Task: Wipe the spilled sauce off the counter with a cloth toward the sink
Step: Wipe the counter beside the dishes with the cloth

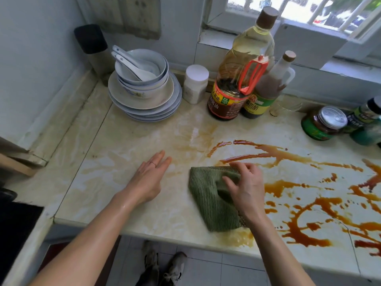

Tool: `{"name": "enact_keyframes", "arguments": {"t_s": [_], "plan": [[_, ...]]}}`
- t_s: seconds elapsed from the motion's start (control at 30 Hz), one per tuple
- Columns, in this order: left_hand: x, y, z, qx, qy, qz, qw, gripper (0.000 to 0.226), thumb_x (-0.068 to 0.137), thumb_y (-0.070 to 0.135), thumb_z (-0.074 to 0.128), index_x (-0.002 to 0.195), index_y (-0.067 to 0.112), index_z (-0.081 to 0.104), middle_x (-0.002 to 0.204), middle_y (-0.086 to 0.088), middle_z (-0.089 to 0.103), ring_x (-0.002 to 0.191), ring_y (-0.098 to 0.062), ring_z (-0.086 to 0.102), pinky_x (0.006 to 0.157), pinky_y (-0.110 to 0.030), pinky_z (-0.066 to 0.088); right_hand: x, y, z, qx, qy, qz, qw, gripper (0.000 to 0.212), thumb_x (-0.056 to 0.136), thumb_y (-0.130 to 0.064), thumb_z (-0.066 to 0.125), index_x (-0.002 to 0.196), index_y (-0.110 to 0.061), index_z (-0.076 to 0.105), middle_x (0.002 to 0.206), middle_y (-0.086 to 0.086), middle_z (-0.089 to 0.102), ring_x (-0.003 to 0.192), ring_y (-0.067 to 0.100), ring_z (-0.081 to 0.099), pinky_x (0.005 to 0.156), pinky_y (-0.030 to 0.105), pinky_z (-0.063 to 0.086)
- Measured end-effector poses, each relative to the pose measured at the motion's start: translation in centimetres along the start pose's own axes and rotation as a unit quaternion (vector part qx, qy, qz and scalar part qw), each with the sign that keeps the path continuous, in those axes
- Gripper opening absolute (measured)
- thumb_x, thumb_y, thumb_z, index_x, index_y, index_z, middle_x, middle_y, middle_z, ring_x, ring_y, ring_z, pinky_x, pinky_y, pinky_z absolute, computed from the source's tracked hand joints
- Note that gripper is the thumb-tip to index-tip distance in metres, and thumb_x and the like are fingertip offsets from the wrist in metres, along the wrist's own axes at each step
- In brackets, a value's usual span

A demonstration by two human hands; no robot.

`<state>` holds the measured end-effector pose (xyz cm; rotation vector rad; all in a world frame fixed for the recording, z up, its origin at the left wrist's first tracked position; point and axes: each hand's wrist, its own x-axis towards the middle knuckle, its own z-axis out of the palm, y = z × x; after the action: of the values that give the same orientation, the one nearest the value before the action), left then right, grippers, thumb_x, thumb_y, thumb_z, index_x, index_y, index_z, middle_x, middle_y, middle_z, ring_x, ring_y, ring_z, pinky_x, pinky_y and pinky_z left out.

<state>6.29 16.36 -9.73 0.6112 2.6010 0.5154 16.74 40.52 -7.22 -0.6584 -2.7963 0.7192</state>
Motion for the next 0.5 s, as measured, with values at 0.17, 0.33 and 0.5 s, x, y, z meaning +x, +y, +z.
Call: {"name": "enact_keyframes", "arguments": {"t_s": [0.17, 0.33, 0.5], "plan": [[0.1, -0.2, 0.2, 0.005, 0.002, 0.002, 1.000, 0.085, 0.083, -0.013, 0.033, 0.151, 0.032, 0.009, 0.159, 0.007, -0.009, 0.146, -0.010, -0.004, 0.120, -0.030, 0.003, 0.0, 0.1, 0.5, -0.043, 0.002, -0.049, 0.998, 0.004, 0.088, -0.012, 0.064, 0.085, -0.014, 0.064, 0.082, -0.002, 0.053, 0.066, 0.019, 0.052, 0.051, 0.025, 0.036], [0.2, -0.3, 0.2, 0.011, -0.001, 0.004, 1.000, 0.081, 0.086, -0.010, 0.035, 0.151, 0.031, 0.009, 0.159, 0.006, -0.009, 0.146, -0.011, -0.003, 0.120, -0.031, 0.005, 2.9, -1.0, -1.3, 0.014, 0.127, -0.039, 0.991, 0.010, 0.090, -0.014, 0.064, 0.100, -0.014, 0.062, 0.094, 0.001, 0.059, 0.072, 0.017, 0.058, 0.058, 0.031, 0.047], [0.1, -0.2, 0.0, 0.013, -0.005, 0.003, 1.000, 0.081, 0.087, -0.008, 0.036, 0.151, 0.030, 0.008, 0.159, 0.006, -0.011, 0.147, -0.011, -0.005, 0.119, -0.031, 0.004, -2.6, -0.1, 1.7, -0.079, -0.036, 0.008, 0.996, 0.032, 0.081, -0.039, 0.072, 0.097, -0.020, 0.053, 0.087, -0.004, 0.057, 0.074, 0.020, 0.056, 0.058, 0.032, 0.045]]}}
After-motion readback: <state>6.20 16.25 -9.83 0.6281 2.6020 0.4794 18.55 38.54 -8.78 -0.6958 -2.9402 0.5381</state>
